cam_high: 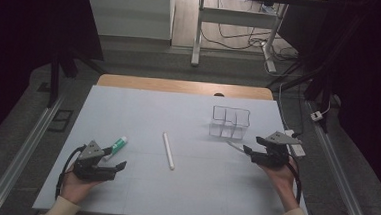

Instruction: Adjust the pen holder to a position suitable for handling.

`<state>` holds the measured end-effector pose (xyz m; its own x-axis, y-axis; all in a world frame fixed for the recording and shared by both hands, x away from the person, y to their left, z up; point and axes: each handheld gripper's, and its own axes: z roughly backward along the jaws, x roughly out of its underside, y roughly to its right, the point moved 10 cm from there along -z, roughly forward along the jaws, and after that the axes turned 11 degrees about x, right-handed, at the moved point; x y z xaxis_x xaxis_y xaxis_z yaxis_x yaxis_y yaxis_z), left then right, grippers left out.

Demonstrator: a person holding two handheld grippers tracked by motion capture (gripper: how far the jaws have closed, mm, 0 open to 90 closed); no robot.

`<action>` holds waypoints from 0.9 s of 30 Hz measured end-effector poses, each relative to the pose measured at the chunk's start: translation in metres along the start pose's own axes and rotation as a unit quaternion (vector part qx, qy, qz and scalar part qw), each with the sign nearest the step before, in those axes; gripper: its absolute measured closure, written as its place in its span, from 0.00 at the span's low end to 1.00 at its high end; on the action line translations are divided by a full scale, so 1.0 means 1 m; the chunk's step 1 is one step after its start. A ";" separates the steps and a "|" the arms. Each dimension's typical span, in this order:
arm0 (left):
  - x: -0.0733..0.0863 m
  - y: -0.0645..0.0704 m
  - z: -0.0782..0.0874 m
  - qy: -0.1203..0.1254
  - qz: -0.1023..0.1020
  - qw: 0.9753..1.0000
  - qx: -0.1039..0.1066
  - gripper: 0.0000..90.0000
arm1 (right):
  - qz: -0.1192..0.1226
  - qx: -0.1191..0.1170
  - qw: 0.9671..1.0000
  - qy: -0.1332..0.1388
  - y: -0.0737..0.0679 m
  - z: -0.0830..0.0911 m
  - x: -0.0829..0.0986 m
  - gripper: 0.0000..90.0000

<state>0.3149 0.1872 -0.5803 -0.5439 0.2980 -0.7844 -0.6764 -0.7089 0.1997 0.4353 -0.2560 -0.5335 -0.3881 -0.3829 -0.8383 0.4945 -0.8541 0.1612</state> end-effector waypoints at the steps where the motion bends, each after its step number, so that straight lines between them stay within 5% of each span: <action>1: 0.000 0.000 0.000 0.000 0.000 1.000 0.000 0.26 | 0.000 0.000 1.000 0.000 0.000 0.000 0.000 0.39; 15: 0.001 0.000 -0.002 -0.004 -0.001 1.000 0.001 0.26 | -0.033 0.048 0.998 -0.023 0.032 -0.027 -0.010 0.71; 21: 0.000 0.001 -0.001 -0.002 -0.001 1.000 0.001 0.26 | -0.034 0.062 0.997 -0.036 0.043 -0.038 -0.009 0.98; 27: 0.000 0.002 -0.002 -0.004 -0.002 1.000 0.002 0.26 | -0.024 0.072 0.996 -0.046 0.048 -0.050 -0.009 0.99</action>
<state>0.3143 0.1846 -0.5814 -0.5450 0.3055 -0.7808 -0.6805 -0.7052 0.1990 0.5014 -0.2756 -0.5443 -0.4819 -0.3661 -0.7961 0.3592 -0.9112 0.2015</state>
